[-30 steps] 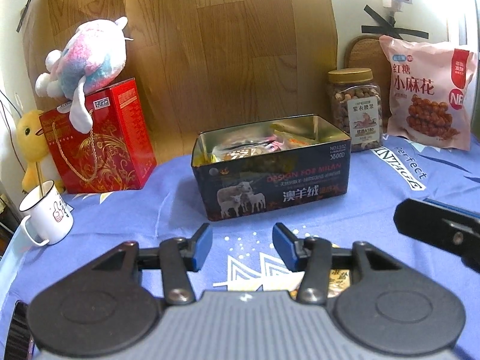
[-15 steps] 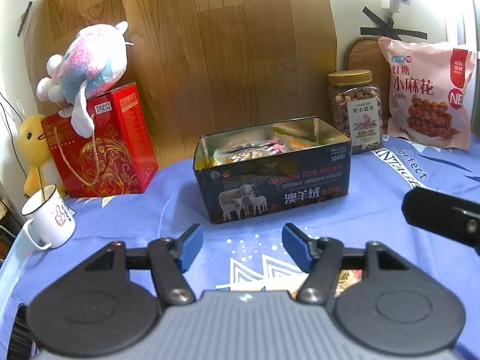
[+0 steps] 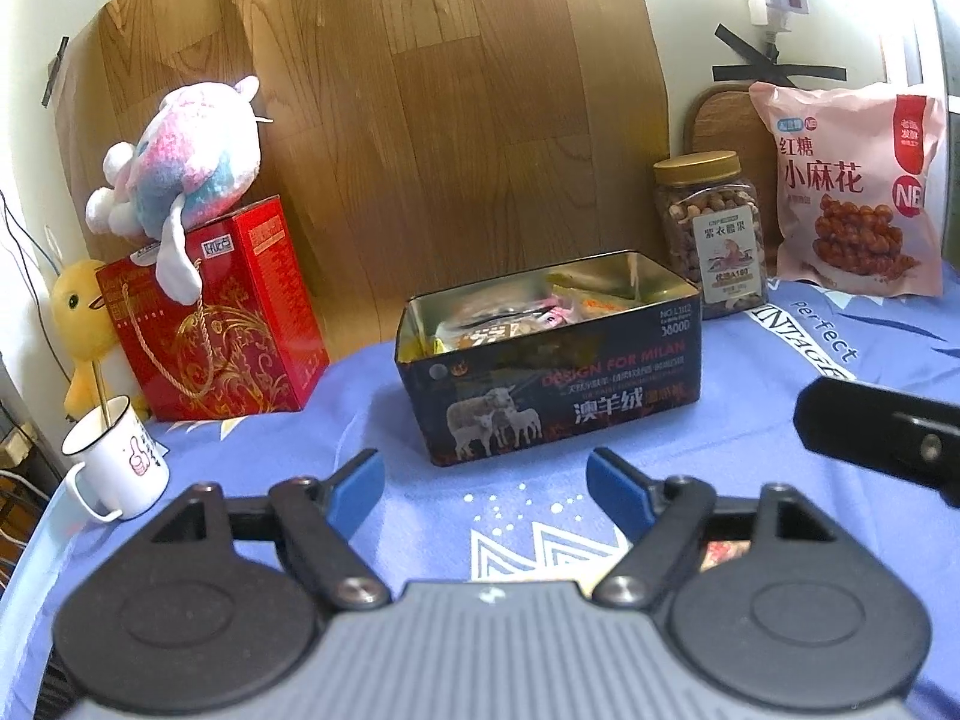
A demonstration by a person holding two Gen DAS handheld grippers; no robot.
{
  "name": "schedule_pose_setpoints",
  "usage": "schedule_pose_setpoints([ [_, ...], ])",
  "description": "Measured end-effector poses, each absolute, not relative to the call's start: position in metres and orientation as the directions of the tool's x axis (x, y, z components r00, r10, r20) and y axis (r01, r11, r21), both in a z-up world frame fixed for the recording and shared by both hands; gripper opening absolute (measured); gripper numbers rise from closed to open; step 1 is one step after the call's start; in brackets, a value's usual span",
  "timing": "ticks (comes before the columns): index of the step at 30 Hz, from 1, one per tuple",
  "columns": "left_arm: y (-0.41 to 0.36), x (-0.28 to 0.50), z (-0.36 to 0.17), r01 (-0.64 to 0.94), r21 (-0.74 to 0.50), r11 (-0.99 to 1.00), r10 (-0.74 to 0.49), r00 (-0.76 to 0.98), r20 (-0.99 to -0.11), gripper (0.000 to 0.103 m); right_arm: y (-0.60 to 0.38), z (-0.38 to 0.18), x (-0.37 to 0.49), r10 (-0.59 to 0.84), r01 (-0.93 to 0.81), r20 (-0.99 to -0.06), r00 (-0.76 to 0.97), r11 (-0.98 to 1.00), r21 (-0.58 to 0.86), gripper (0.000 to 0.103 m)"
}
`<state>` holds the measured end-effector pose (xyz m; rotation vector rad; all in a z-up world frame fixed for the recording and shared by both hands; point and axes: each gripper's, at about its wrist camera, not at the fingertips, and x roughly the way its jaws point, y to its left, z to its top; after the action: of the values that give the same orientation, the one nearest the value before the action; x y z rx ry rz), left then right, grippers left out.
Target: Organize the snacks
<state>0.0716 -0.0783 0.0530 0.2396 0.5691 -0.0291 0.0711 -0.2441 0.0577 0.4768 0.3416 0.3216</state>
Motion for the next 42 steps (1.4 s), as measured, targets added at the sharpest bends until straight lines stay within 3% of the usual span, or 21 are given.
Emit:
schedule_pose_setpoints([
  [28,-0.066,0.076,0.042,0.076,0.219,0.973,0.061,0.825,-0.562,0.080,-0.251,0.047,0.079,0.402,-0.199,-0.274,0.874,0.809,0.553,0.052],
  [31,-0.048,0.083,0.039,0.112,0.100,0.989,-0.023,0.774,-0.633,0.075,-0.257,0.042,0.081,0.408,-0.183,-0.289,0.866,0.797,0.576,0.052],
  [35,-0.013,0.101,0.023,0.162,-0.198,0.967,-0.256,0.633,-0.731,0.066,-0.275,0.023,0.087,0.411,-0.110,-0.344,0.844,0.761,0.639,0.052],
  [39,0.007,0.111,-0.001,0.175,-0.448,0.877,-0.473,0.484,-0.736,0.062,-0.290,0.000,0.096,0.414,-0.020,-0.406,0.815,0.720,0.694,0.051],
  [42,0.010,0.107,-0.008,0.170,-0.506,0.845,-0.522,0.467,-0.714,0.062,-0.294,-0.011,0.107,0.425,0.012,-0.432,0.795,0.701,0.713,0.051],
])
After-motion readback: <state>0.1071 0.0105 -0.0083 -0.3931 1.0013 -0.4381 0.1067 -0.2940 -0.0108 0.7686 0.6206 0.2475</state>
